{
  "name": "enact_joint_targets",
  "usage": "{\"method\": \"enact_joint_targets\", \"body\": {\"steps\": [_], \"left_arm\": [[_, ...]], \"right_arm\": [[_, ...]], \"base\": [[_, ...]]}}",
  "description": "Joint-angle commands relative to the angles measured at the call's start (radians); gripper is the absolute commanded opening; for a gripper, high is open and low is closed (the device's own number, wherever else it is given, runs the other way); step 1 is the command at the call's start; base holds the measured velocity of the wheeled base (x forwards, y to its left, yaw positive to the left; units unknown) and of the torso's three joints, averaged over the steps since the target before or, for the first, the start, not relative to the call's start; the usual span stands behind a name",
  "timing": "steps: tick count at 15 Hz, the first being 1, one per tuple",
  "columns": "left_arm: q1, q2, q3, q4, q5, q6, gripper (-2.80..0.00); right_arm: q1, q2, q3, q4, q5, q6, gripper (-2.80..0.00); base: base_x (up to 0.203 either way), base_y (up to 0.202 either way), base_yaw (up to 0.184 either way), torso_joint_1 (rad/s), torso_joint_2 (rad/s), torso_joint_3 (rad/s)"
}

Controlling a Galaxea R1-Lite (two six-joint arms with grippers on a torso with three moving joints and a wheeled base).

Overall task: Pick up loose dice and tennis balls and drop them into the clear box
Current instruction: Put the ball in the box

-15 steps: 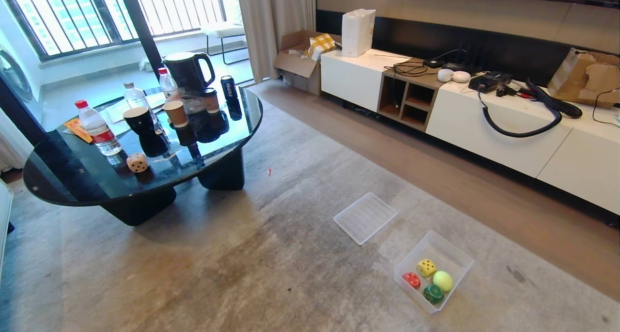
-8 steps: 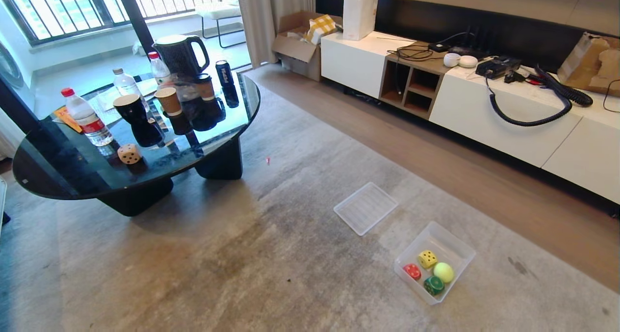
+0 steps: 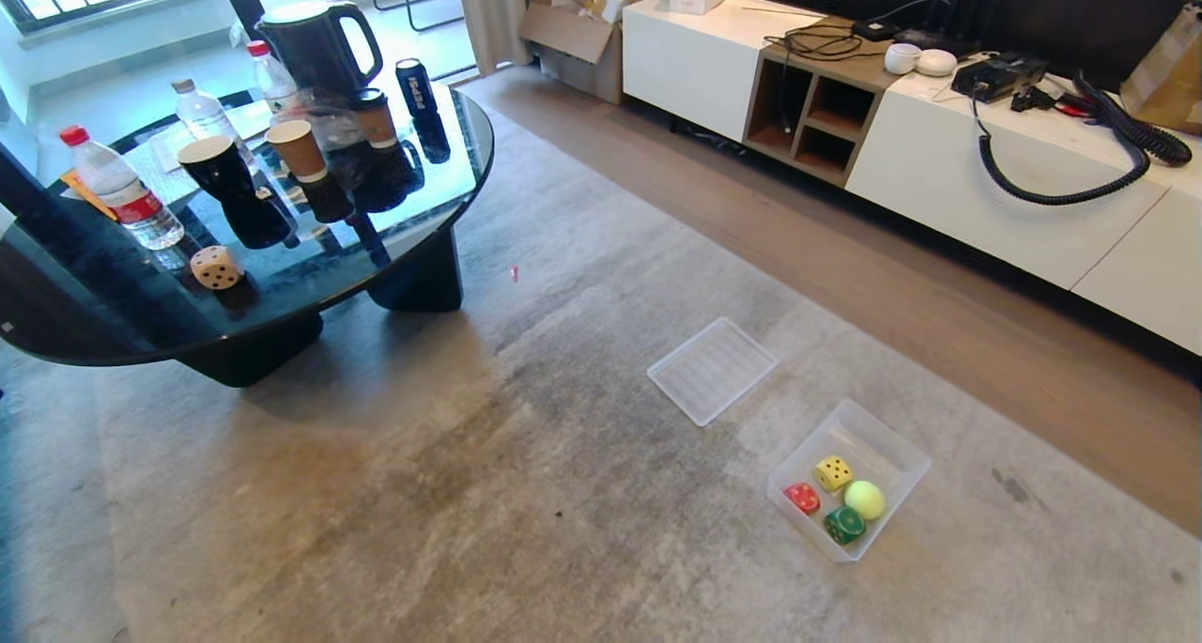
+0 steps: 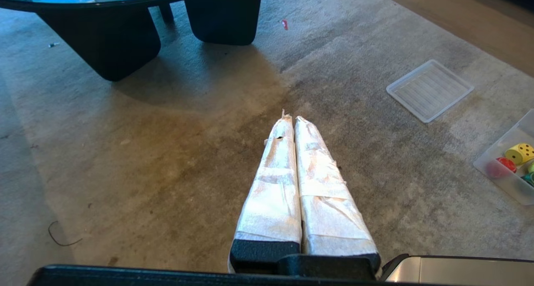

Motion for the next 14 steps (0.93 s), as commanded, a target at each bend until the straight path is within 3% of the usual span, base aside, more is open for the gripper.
{"method": "enact_joint_targets", "body": {"steps": [1,14], "left_arm": [[0.0,0.0,0.0,0.0,0.001,-0.004,-2.8],[0.0,0.0,0.0,0.002,0.002,-0.005,-2.8]], "right_arm": [[0.0,0.001,0.001,0.001,0.0,0.0,-2.8],[0.0,0.001,0.0,0.001,0.0,0.0,-2.8]], "base": [[0.0,0.0,0.0,0.011,0.0,-0.197],[0.0,0.0,0.0,0.002,0.0,-0.197]]}}
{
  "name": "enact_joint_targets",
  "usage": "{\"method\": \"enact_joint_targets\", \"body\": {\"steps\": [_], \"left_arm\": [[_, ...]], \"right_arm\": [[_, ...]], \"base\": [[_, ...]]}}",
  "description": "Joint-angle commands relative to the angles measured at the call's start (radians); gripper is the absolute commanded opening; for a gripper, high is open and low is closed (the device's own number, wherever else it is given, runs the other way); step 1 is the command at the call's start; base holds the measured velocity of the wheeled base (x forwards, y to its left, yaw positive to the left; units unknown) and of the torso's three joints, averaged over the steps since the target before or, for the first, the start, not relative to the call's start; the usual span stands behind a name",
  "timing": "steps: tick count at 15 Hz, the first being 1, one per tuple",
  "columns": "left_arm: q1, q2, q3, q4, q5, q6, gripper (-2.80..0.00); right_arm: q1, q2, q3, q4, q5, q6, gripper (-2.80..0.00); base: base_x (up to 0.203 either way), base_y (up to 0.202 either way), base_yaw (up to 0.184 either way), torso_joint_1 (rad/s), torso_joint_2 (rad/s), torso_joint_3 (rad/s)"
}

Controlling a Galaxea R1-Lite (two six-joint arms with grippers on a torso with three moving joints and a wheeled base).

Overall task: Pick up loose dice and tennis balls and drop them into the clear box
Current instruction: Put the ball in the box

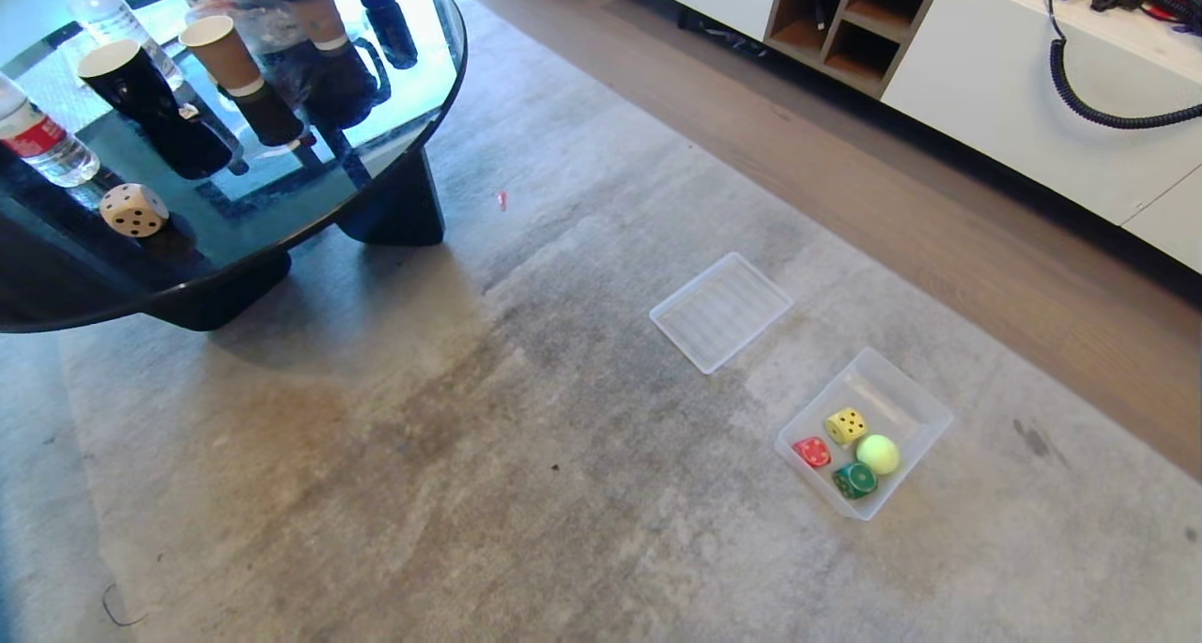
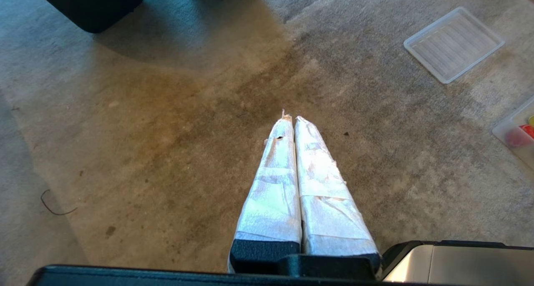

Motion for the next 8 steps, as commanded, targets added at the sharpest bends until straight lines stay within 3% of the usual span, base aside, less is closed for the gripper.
{"method": "enact_joint_targets", "body": {"steps": [1,8], "left_arm": [[0.0,0.0,0.0,-0.001,0.001,0.001,-2.8],[0.0,0.0,0.0,0.001,0.001,0.0,-2.8]], "right_arm": [[0.0,0.001,0.001,0.001,0.0,0.0,-2.8],[0.0,0.001,0.001,0.001,0.0,-0.005,-2.8]], "base": [[0.0,0.0,0.0,0.002,0.0,-0.193],[0.0,0.0,0.0,0.003,0.0,-0.198]]}}
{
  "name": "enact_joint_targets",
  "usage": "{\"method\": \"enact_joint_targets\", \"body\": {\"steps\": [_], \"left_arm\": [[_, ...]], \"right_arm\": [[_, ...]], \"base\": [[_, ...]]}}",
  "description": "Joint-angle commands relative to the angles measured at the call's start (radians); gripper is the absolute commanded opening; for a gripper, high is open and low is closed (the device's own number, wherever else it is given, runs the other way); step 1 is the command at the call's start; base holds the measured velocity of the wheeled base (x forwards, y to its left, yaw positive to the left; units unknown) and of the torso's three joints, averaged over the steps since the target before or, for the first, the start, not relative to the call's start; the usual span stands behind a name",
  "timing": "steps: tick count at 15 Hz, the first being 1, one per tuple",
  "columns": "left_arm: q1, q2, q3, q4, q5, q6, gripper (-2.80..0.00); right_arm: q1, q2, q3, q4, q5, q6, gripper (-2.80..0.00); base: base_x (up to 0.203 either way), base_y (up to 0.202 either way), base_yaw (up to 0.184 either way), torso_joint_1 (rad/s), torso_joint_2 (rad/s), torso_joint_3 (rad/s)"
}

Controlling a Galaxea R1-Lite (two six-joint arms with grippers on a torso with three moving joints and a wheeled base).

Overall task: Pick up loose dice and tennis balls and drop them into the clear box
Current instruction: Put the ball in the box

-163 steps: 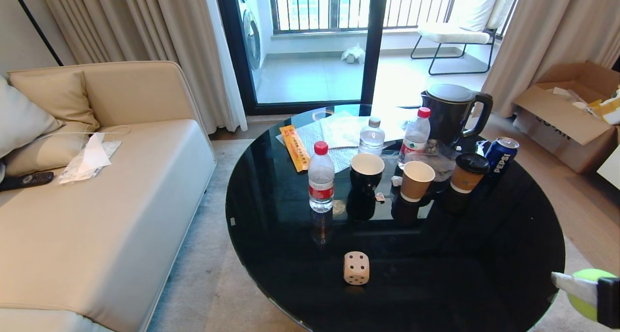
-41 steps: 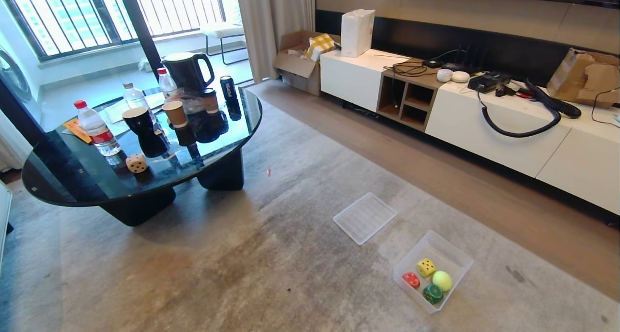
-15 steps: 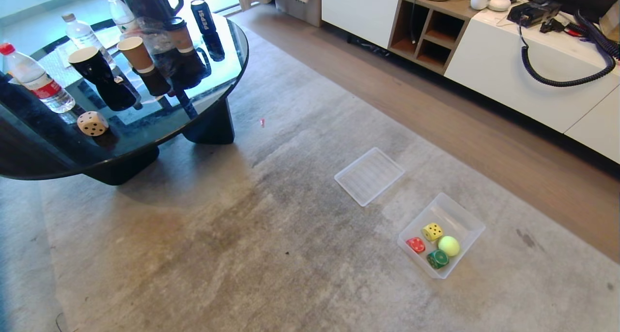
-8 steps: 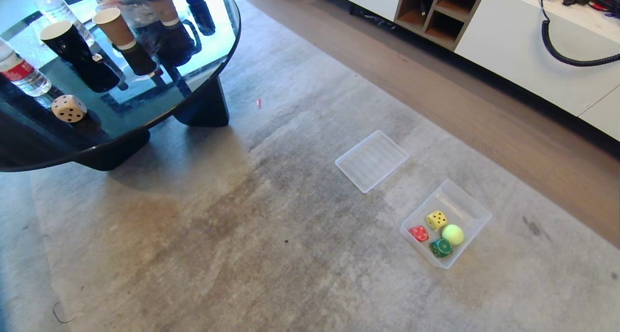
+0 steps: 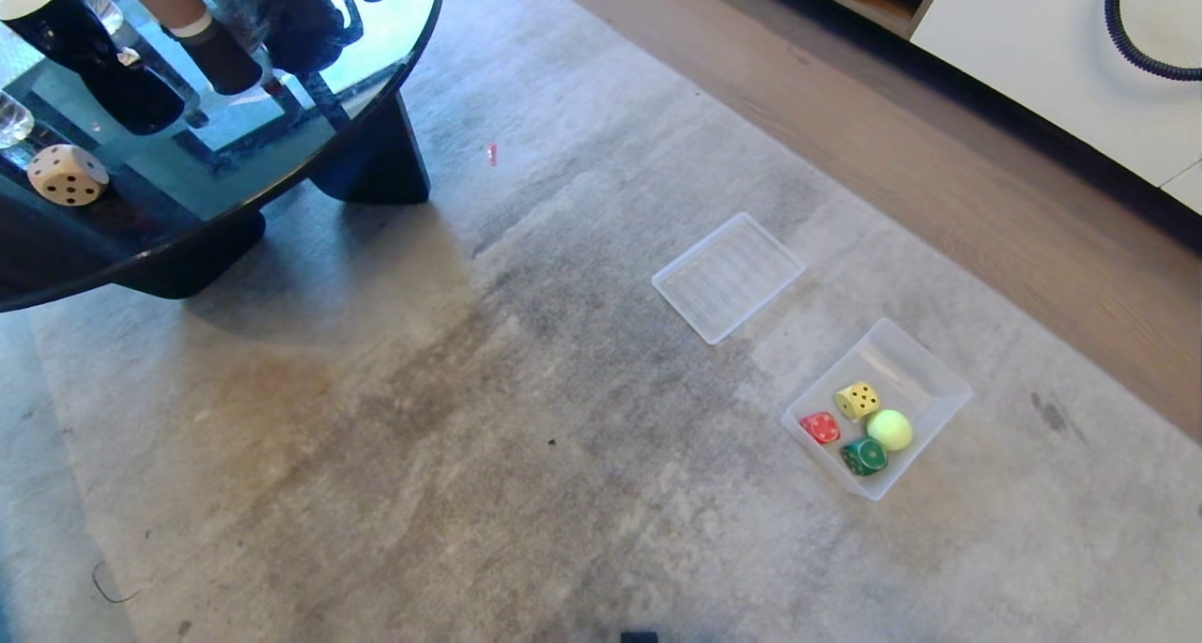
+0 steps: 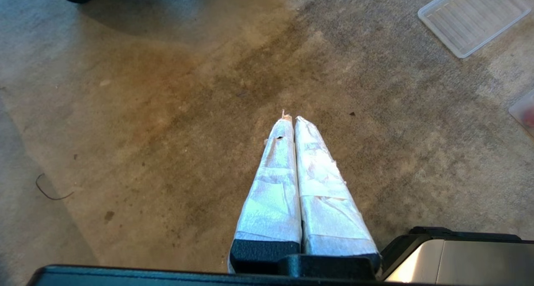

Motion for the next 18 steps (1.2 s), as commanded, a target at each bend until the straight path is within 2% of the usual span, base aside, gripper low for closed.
{"method": "enact_joint_targets", "body": {"steps": [1,18], "left_arm": [[0.0,0.0,0.0,0.0,-0.001,0.001,-2.8],[0.0,0.0,0.0,0.0,-0.002,0.007,-2.8]], "right_arm": [[0.0,0.001,0.0,0.001,0.0,0.0,-2.8],[0.0,0.001,0.0,0.001,0.0,0.001,-2.8]], "base": [[0.0,0.0,0.0,0.006,0.01,-0.195],[0.0,0.0,0.0,0.003,0.0,-0.197]]}}
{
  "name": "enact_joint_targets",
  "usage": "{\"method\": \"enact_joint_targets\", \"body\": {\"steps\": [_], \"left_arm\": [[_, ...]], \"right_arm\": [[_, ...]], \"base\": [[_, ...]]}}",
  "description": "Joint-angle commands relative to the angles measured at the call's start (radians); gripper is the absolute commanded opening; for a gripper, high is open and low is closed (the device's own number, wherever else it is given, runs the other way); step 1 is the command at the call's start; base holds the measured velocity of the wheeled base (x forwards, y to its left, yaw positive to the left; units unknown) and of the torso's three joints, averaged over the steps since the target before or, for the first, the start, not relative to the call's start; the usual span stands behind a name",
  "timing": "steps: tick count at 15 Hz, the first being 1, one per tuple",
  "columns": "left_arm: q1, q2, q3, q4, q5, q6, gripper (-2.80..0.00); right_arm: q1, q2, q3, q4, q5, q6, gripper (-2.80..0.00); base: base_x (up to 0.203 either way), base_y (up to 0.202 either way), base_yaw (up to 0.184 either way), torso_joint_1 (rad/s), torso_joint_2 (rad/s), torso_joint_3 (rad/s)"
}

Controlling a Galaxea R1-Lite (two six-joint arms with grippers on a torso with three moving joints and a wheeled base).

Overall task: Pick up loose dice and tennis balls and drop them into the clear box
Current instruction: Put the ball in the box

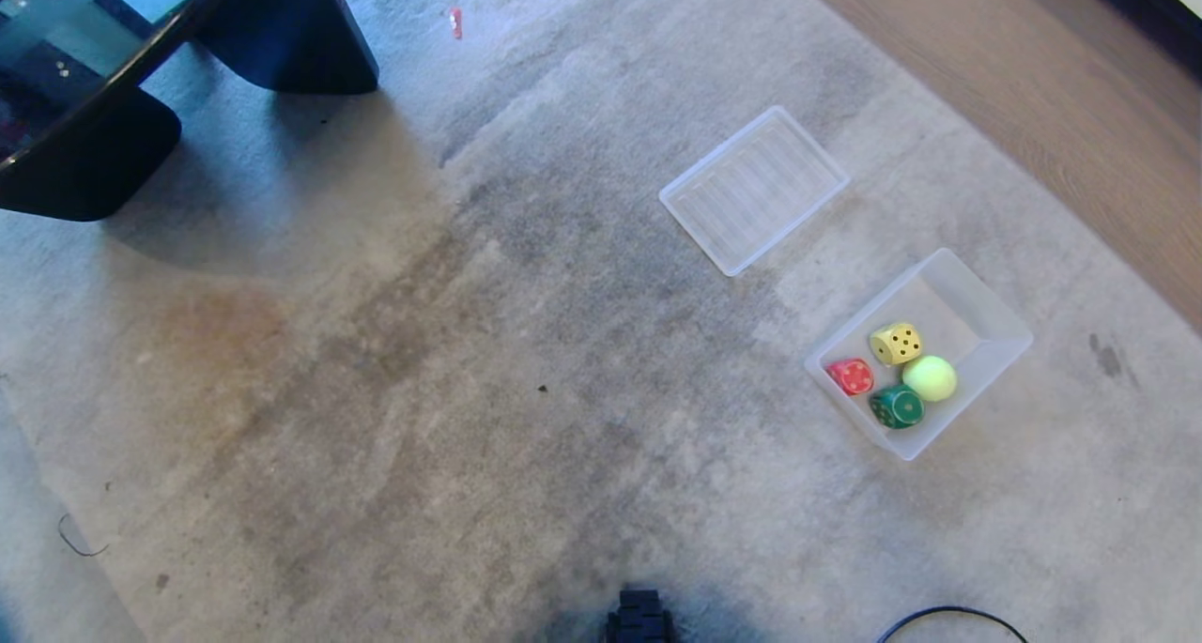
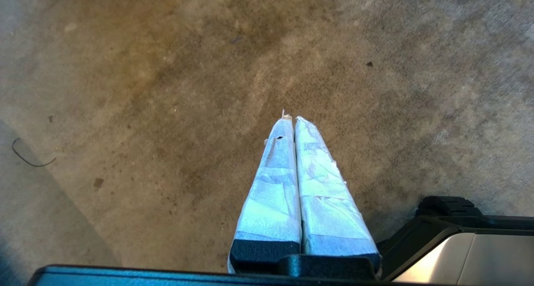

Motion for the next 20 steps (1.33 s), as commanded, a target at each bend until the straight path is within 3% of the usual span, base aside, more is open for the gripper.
{"method": "enact_joint_targets", "body": {"steps": [1,7,20], "left_arm": [[0.0,0.0,0.0,0.0,0.003,-0.003,-2.8],[0.0,0.0,0.0,0.0,-0.003,0.007,-2.8],[0.0,0.0,0.0,0.003,0.005,-0.014,-2.8]], "right_arm": [[0.0,0.001,0.0,0.001,0.0,0.001,-2.8],[0.0,0.001,0.0,0.001,0.0,-0.001,-2.8],[0.0,0.001,-0.002,0.003,0.0,-0.008,-2.8]], "base": [[0.0,0.0,0.0,0.002,0.01,-0.196],[0.0,0.0,0.0,0.001,0.0,-0.184],[0.0,0.0,0.0,0.001,0.0,-0.009]]}}
